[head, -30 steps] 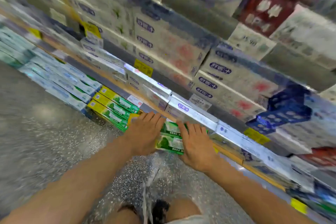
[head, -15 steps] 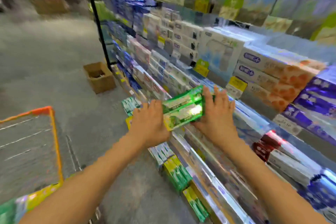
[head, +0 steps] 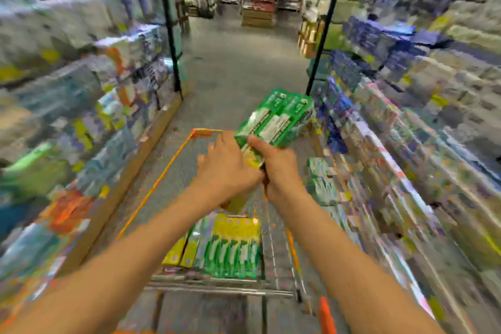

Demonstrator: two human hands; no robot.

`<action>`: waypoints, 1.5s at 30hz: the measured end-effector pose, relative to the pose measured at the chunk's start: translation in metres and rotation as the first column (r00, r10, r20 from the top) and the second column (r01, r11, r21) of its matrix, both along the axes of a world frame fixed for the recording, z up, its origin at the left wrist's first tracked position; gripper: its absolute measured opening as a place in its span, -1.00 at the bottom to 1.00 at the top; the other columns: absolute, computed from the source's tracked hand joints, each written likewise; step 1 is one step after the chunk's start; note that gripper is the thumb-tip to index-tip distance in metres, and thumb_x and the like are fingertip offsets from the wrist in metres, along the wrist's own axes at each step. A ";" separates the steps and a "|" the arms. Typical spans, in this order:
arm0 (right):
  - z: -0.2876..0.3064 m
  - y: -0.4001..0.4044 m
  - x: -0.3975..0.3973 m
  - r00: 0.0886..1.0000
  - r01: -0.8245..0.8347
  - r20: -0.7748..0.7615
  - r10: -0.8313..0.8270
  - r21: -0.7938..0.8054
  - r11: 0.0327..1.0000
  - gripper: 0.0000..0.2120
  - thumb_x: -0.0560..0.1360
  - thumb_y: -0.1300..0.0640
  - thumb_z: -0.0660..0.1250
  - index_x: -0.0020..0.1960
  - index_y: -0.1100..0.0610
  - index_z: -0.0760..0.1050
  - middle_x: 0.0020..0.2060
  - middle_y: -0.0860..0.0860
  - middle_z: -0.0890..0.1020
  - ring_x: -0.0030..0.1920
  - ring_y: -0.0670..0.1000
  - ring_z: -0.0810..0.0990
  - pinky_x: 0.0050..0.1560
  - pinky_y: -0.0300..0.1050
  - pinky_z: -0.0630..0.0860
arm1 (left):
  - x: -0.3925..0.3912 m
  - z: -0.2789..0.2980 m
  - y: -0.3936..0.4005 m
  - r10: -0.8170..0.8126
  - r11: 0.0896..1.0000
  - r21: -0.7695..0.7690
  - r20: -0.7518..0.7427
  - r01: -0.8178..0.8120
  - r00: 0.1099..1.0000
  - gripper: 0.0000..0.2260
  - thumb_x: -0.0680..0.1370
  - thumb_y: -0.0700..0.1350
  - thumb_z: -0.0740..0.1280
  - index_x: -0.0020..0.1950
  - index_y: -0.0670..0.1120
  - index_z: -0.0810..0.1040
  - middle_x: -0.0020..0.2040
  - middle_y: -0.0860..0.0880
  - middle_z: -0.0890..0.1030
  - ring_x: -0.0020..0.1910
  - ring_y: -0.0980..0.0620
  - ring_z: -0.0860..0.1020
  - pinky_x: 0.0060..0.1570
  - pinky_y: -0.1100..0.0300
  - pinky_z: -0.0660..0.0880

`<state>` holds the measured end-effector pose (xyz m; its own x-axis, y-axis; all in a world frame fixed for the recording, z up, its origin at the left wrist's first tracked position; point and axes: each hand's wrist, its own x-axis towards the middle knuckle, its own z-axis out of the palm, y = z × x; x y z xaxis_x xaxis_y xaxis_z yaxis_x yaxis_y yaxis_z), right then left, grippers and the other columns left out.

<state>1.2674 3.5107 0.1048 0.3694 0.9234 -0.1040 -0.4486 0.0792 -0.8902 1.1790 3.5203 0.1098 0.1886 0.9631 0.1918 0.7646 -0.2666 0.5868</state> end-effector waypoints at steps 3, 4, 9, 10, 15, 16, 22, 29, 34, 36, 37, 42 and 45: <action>-0.001 0.029 -0.065 0.998 0.001 -0.061 -0.003 -0.042 0.999 -0.49 0.30 0.41 0.43 0.24 0.38 0.45 0.01 0.24 0.62 -0.14 0.10 0.59 -0.08 -0.03 0.57 | -0.071 -0.003 0.038 -0.095 0.990 -0.099 0.011 0.095 0.995 -0.20 0.09 0.34 0.34 0.15 -0.15 0.45 0.05 -0.14 0.58 0.09 -0.13 0.57 0.06 -0.06 0.52; -0.002 0.036 -0.077 0.998 -0.017 -0.064 0.013 -0.058 0.998 -0.52 0.32 0.41 0.42 0.23 0.38 0.45 -0.02 0.22 0.62 -0.19 0.08 0.60 -0.13 -0.06 0.58 | -0.087 -0.007 0.051 -0.118 0.982 -0.142 0.035 0.122 0.992 -0.18 0.06 0.38 0.37 0.13 -0.13 0.45 0.02 -0.11 0.60 0.06 -0.09 0.58 0.04 -0.04 0.54; -0.014 0.071 -0.087 0.999 -0.021 0.039 0.026 -0.129 0.991 -0.66 0.37 0.38 0.42 0.12 0.25 0.48 -0.05 0.14 0.64 -0.09 0.11 0.64 0.00 0.04 0.61 | -0.113 -0.016 0.083 -0.152 0.940 -0.283 0.142 0.187 0.978 -0.31 0.31 0.15 0.52 0.25 -0.08 0.23 0.00 0.08 0.42 -0.14 0.12 0.48 -0.31 0.50 0.42; -0.019 0.076 -0.083 0.996 -0.015 0.085 0.027 -0.146 0.989 -0.63 0.35 0.37 0.44 0.12 0.22 0.47 -0.02 0.13 0.65 -0.03 0.11 0.64 0.06 0.09 0.59 | -0.111 -0.023 0.089 -0.169 0.927 -0.308 0.172 0.216 0.971 -0.31 0.36 0.08 0.50 0.30 -0.07 0.18 -0.03 0.11 0.39 -0.16 0.13 0.46 -0.43 0.54 0.34; -0.055 0.104 -0.048 0.980 -0.092 0.155 0.121 -0.187 0.978 -0.68 0.38 0.41 0.41 0.05 0.15 0.48 -0.08 0.07 0.64 -0.12 0.03 0.64 -0.09 -0.09 0.62 | -0.084 -0.065 0.126 -0.186 0.871 -0.390 0.297 0.297 0.936 -0.34 0.42 -0.05 0.47 0.41 -0.09 0.20 0.14 0.12 0.43 0.08 0.17 0.45 -0.22 0.61 0.35; -0.062 0.111 -0.041 0.980 -0.118 0.137 0.147 -0.197 0.973 -0.73 0.39 0.41 0.40 0.00 0.14 0.48 -0.13 0.04 0.64 -0.18 0.00 0.63 -0.16 -0.15 0.61 | -0.079 -0.075 0.135 -0.162 0.862 -0.413 0.322 0.292 0.933 -0.34 0.40 -0.01 0.49 0.40 -0.08 0.26 0.19 0.09 0.47 0.13 0.14 0.49 -0.09 0.52 0.41; -0.135 0.163 -0.001 0.974 -0.154 0.123 0.191 -0.265 0.952 -0.73 0.41 0.34 0.42 0.03 0.11 0.47 -0.11 0.04 0.63 -0.18 -0.01 0.63 -0.11 -0.07 0.62 | -0.070 -0.135 0.189 -0.076 0.831 -0.506 0.311 0.233 0.947 -0.54 0.43 0.02 0.45 0.26 -0.01 0.40 0.15 0.07 0.55 0.12 0.09 0.53 0.11 0.17 0.43; -0.317 0.170 0.012 0.963 -0.214 -0.071 0.261 -0.789 0.576 -0.54 0.36 0.19 0.45 0.19 0.30 0.41 -0.13 0.14 0.65 -0.18 0.08 0.60 -0.23 -0.03 0.55 | -0.113 -0.253 0.215 0.310 0.816 -0.553 0.179 -0.165 0.934 -0.68 0.51 -0.07 0.39 0.19 -0.11 0.42 -0.29 0.05 0.52 -0.40 0.14 0.49 -0.34 0.20 0.44; -0.391 0.165 -0.033 0.927 -0.294 -0.151 0.342 -0.861 0.414 -0.12 0.46 0.16 0.40 0.54 0.19 -0.13 0.43 0.16 0.29 0.35 0.16 0.37 0.10 -0.06 0.37 | -0.131 -0.331 0.204 0.389 0.698 -0.675 0.079 -0.238 0.918 -0.55 0.51 0.01 0.37 0.28 -0.22 0.39 -0.43 -0.04 0.45 -0.50 0.03 0.41 -0.48 0.15 0.29; -0.408 0.169 -0.051 0.894 -0.340 -0.175 0.412 -0.865 0.370 -0.10 0.46 0.15 0.40 0.54 0.18 -0.16 0.48 0.15 0.20 0.42 0.16 0.28 0.25 0.00 0.33 | -0.137 -0.347 0.198 0.404 0.679 -0.691 0.072 -0.246 0.912 -0.48 0.47 0.11 0.39 0.30 -0.18 0.39 -0.28 -0.08 0.57 -0.34 -0.04 0.53 -0.37 0.12 0.40; -0.414 0.172 -0.060 0.877 -0.363 -0.188 0.443 -0.863 0.351 -0.10 0.46 0.16 0.40 0.54 0.17 -0.16 0.49 0.15 0.18 0.42 0.16 0.27 0.29 0.00 0.32 | -0.139 -0.351 0.195 0.408 0.673 -0.696 0.068 -0.250 0.910 -0.48 0.46 0.12 0.39 0.28 -0.15 0.41 -0.20 -0.06 0.59 -0.25 -0.06 0.55 -0.31 0.13 0.44; -0.428 0.184 -0.094 0.869 -0.375 -0.198 0.452 -0.862 0.342 -0.15 0.47 0.11 0.40 0.53 0.09 -0.10 0.44 0.15 0.29 0.31 0.11 0.42 0.15 -0.09 0.45 | -0.146 -0.367 0.184 0.401 0.680 -0.700 0.106 -0.218 0.910 -0.78 0.52 -0.08 0.38 0.13 0.05 0.44 -0.05 0.12 0.55 -0.01 0.04 0.51 -0.06 0.20 0.34; -0.427 0.188 -0.104 0.877 -0.320 -0.129 0.463 -0.876 0.361 -0.17 0.50 0.14 0.37 0.54 0.17 -0.12 0.45 0.12 0.27 0.36 0.09 0.36 0.17 -0.15 0.38 | -0.148 -0.373 0.180 0.417 0.676 -0.694 0.084 -0.247 0.905 -0.76 0.42 0.17 0.38 0.04 0.20 0.47 -0.05 0.14 0.60 -0.04 0.07 0.55 0.01 0.07 0.46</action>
